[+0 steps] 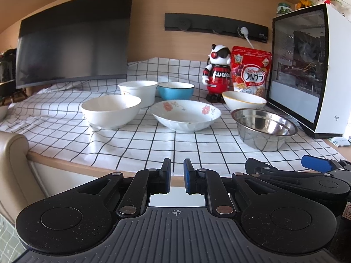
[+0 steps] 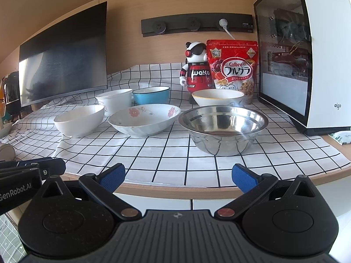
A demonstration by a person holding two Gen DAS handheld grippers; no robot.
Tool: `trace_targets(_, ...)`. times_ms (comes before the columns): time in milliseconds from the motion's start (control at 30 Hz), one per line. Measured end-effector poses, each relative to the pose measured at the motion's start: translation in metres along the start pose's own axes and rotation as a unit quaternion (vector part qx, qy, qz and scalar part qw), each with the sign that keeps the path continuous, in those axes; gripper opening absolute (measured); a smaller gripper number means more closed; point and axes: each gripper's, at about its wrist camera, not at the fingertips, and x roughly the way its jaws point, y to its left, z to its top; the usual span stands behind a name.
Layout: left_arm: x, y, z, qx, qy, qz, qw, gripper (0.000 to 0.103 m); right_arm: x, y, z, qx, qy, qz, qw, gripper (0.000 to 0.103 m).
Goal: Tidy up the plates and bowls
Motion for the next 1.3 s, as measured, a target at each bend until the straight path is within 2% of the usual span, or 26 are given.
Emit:
trace_targets(600,0.004,0.012,0.003,-0.011,0.002,0.01,0.9999,0.014,0.007,0.008,0.004,-0.005,0.005,0.001,1.0,0.103)
trace_targets(833,0.014,0.029,0.025,-0.032,-0.002,0.022,0.9992,0.014,0.016,0.016,0.033,-0.012,-0.014,0.021,1.0,0.103)
trace_targets(1000,0.025,0.056,0.065,-0.062,-0.009,0.03,0.9976,0.015,0.03,0.029,0.076,-0.012,-0.038,0.068,0.997,0.103)
trace_targets(1100,0.04,0.084,0.095,-0.104,0.014,0.014,0.9944,0.016,0.041,0.041,0.102,-0.016,-0.048,0.103,0.993,0.103)
trace_targets(1200,0.057,0.115,0.117,-0.158,0.045,0.003,0.9864,0.016,0.058,0.051,0.129,-0.002,-0.037,0.144,0.989,0.103)
trace_targets(1300,0.073,0.144,0.126,-0.204,0.065,0.011,0.9768,0.016,0.082,0.06,0.15,0.016,-0.007,0.183,0.983,0.103)
